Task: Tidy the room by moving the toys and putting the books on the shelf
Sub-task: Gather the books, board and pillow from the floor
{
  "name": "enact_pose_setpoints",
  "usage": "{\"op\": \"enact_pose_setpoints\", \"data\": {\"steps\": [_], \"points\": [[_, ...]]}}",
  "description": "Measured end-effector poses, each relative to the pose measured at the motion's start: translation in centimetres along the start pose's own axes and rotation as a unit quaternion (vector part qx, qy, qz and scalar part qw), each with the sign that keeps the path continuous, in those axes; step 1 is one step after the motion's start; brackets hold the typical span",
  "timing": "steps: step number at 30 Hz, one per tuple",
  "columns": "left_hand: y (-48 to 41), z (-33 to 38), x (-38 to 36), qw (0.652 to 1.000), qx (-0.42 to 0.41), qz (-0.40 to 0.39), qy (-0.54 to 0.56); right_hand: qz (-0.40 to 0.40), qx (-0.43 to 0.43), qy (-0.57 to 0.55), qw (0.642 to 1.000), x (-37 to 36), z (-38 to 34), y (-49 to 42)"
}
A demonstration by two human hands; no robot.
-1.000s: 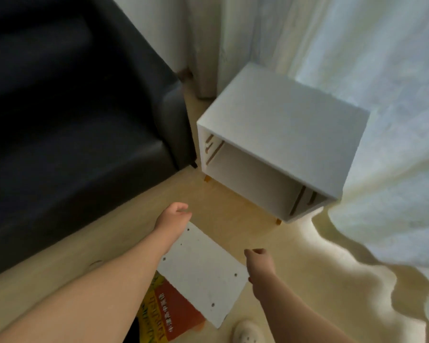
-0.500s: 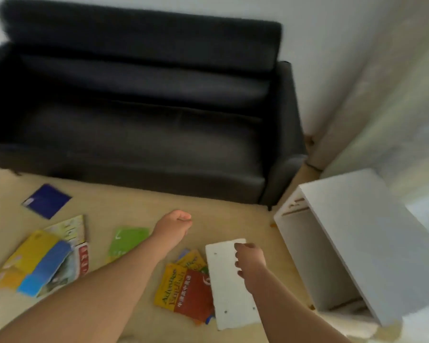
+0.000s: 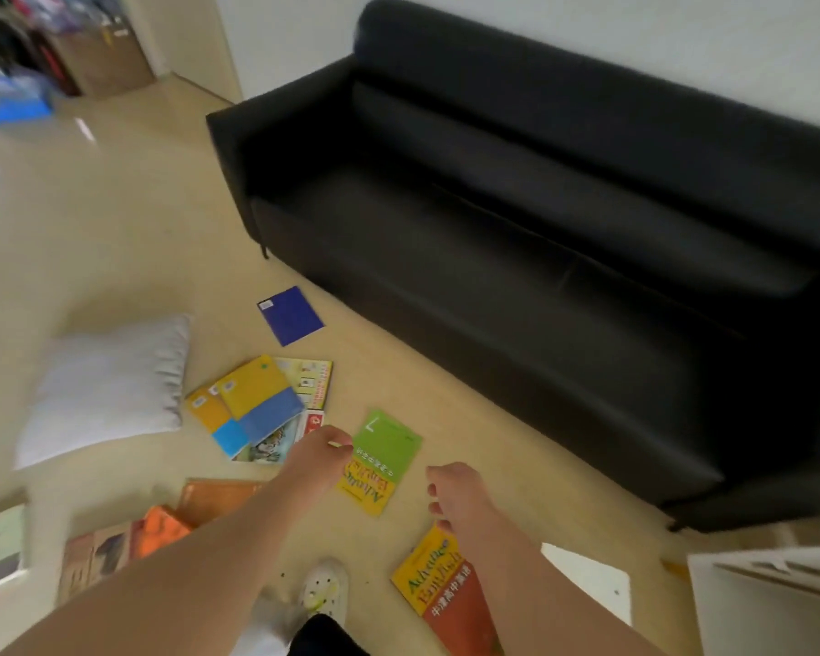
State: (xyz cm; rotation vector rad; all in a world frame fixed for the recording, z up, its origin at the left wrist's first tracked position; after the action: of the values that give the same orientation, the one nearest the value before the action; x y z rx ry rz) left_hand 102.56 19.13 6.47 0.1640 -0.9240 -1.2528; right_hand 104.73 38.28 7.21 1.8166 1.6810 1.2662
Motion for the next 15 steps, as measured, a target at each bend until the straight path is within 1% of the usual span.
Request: {"op": "enact_pose_setpoints", "data": {"steps": [3, 7, 12, 15], "points": [[-2.5, -0.5, 3.4, 1.000, 0.017, 0.002, -0.002, -0.002, -0.012, 0.025, 1.000, -4.1, -2.6, -1.1], [-5.1, -1.8, 7.6, 0.998, 0.035, 0.039, 0.023, -0.022, -0.003, 0.050, 0.999, -9.2, -5.8, -2.0], [-6.5, -5.1, 10.1, 0.994, 0.082, 0.056, 0.055, -0.049, 0.011, 0.099, 0.994, -13.3, -6.7, -2.4], [-6.2, -8.3, 10.5, 0.984, 0.126, 0.072, 0.102, -0.068, 0.017, 0.149, 0.986, -15.4, -6.5, -2.9]]}}
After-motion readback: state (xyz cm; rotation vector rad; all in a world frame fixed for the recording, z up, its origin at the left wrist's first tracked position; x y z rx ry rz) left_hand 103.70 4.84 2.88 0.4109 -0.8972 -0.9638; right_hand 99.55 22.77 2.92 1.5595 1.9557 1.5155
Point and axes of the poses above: each hand's wrist, its own y-axis away from the middle knuckle, its own x-axis out of the back of the hand, z = x × y, the point moved 5 cm from there along -y, towards the middle knuckle, and after that the axes turned 6 degrees about z, right-handed, at the moved point
